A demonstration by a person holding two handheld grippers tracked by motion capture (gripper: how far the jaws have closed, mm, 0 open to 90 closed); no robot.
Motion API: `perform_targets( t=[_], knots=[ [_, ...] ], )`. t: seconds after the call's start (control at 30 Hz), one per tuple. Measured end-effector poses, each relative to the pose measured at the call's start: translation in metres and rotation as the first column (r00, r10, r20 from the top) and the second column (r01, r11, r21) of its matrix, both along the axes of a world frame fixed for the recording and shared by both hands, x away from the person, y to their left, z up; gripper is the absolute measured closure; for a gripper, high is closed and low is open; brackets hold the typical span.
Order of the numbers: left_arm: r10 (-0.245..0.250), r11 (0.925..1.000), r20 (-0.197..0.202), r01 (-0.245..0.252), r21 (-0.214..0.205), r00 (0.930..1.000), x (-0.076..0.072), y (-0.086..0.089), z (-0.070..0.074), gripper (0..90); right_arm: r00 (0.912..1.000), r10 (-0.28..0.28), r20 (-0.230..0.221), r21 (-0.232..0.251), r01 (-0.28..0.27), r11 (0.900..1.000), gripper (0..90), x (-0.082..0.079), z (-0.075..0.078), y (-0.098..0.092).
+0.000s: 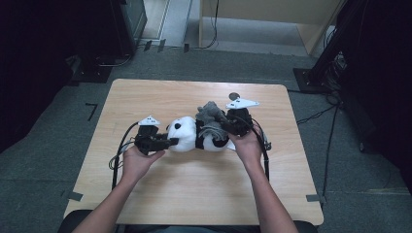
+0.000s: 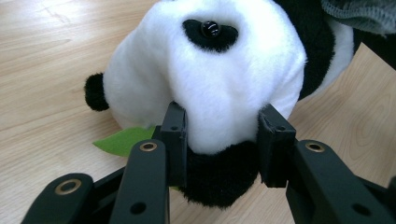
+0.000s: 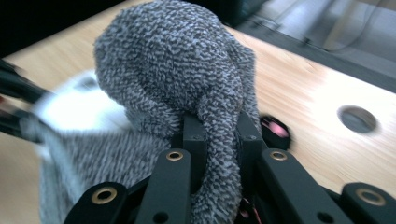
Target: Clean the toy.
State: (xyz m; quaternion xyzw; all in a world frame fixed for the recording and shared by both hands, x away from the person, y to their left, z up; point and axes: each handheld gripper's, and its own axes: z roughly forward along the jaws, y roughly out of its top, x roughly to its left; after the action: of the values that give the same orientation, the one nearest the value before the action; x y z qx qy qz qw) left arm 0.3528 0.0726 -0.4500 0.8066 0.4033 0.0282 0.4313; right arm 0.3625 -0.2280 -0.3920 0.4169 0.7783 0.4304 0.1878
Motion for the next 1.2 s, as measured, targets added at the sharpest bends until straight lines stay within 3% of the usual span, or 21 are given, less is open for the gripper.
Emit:
perform_targets(
  t=[0.03,0.2,0.3,0.4,0.53,0.63,0.77,0.9,1.0,1.07,1.2],
  knots=[
    [-0.005,1.0,0.008,0.005,0.005,1.0,-0.001,-0.002,-0.001,61.6,0.9997,0.022,0.014,0.017,-0.022,0.9996,80.1,-0.002,0.003,0.003],
    [0.008,1.0,0.001,-0.008,0.005,1.0,-0.002,-0.004,0.0,61.4,0.993,0.092,0.075,-0.011,-0.091,0.9958,80.1,-0.015,0.024,0.034],
    [0.012,0.9999,-0.004,-0.012,0.003,0.9999,-0.001,-0.002,0.001,61.2,0.9871,0.135,0.086,-0.001,-0.136,0.9908,80.1,-0.021,0.029,0.055],
    [0.018,0.9998,-0.003,-0.018,0.002,0.9998,-0.001,-0.001,0.002,61.2,0.9836,0.169,0.062,-0.009,-0.169,0.9856,80.1,-0.022,0.02,0.075],
    [0.026,0.9996,-0.01,-0.026,0.011,0.9996,0.0,0.001,0.002,61.1,0.9829,0.184,-0.012,-0.028,-0.184,0.9825,80.2,-0.016,-0.012,0.089],
    [0.021,0.9998,-0.018,-0.021,0.0,0.9996,0.002,0.004,0.0,60.9,0.9827,0.185,-0.004,0.025,-0.185,0.9824,80.1,-0.014,-0.025,0.082],
    [0.012,0.9999,-0.015,-0.012,-0.004,0.9998,0.002,0.005,0.0,61.0,0.9871,0.16,0.006,-0.051,-0.159,0.9859,80.1,-0.017,-0.023,0.069],
    [0.009,1.0,-0.011,-0.009,-0.004,0.9999,0.002,0.004,0.001,61.0,0.9907,0.136,0.013,-0.079,-0.134,0.9878,80.3,-0.016,-0.019,0.052],
    [0.01,0.9999,-0.019,-0.01,-0.011,0.9998,0.004,0.006,0.0,61.0,0.996,0.078,0.044,-0.099,-0.074,0.9924,80.2,-0.015,-0.013,0.039],
    [0.01,0.9998,-0.023,-0.011,-0.017,0.9997,0.004,0.008,0.0,61.1,0.9982,0.037,0.048,-0.097,-0.033,0.9948,80.2,-0.011,-0.009,0.025],
    [0.009,0.9997,-0.017,-0.009,-0.022,0.9998,0.004,0.006,0.001,61.1,0.9999,-0.003,0.016,-0.042,0.004,0.9991,80.2,-0.003,-0.006,0.001]
  ],
)
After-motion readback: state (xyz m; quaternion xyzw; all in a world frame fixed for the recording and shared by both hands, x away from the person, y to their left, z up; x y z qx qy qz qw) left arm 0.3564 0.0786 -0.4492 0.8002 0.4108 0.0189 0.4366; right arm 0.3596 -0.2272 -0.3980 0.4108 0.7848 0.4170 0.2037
